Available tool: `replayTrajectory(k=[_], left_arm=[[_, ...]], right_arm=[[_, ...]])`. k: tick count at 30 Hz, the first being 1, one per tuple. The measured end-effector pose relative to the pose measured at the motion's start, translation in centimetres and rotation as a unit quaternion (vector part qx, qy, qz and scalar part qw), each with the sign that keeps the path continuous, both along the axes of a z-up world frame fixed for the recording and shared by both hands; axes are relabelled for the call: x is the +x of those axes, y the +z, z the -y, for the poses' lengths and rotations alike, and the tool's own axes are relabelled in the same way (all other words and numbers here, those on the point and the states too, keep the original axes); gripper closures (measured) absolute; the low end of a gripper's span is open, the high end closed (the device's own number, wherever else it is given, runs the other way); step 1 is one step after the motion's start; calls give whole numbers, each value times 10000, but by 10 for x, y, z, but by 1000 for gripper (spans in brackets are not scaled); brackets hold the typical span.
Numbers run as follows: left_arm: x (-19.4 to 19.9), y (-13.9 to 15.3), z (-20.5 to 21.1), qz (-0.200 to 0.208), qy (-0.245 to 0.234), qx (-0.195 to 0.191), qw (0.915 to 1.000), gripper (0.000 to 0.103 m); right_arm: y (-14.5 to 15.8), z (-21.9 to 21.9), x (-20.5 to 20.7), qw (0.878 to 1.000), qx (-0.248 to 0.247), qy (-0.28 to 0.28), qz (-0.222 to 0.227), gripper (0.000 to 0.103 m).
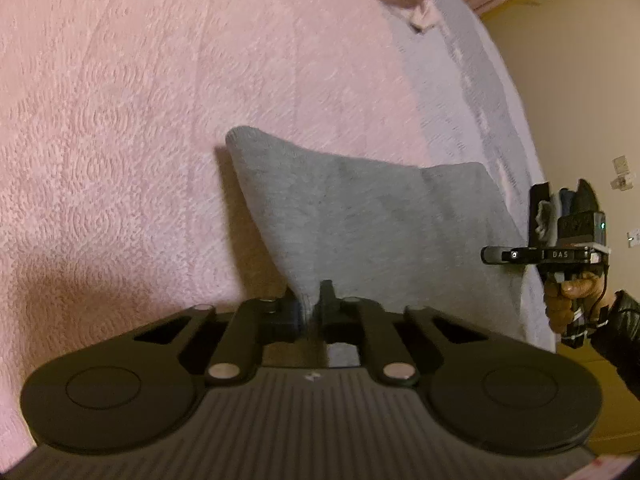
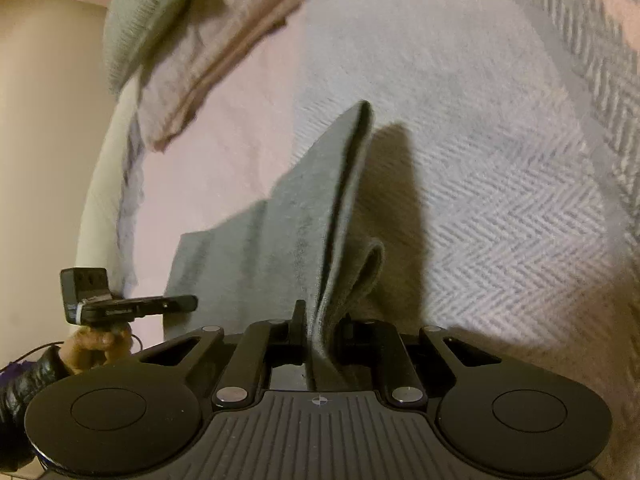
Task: Fold clothes
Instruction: 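Lift the garment with both grippers and fold it over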
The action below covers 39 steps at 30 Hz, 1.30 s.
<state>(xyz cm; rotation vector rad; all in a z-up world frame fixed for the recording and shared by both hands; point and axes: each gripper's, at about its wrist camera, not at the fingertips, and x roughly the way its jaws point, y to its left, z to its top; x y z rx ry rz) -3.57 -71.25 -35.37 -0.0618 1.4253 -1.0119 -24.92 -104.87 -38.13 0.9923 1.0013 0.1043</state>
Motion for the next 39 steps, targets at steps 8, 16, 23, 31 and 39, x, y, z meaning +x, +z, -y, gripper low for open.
replayTrajectory(k=[8, 16, 23, 31, 39], left_arm=[[-8, 69, 2, 411, -125, -513, 9978, 100], [14, 202, -1, 1272, 79, -1416, 9817, 100], [-23, 343, -29, 2331, -87, -2380, 9429, 100], [-120, 310, -102, 2325, -381, -2644, 9352, 99], [-217, 106, -172, 1068, -855, -1635, 9770, 100]], right_arm=[[81, -16, 2, 9968, -399, 103, 683, 95], [220, -16, 11, 9744, -1127, -140, 1941, 95], [343, -45, -40, 9286, -1775, -369, 3237, 95], [284, -130, -162, 9101, -2053, -680, 3535, 95], [90, -217, -282, 9690, -1377, -1097, 1734, 95]])
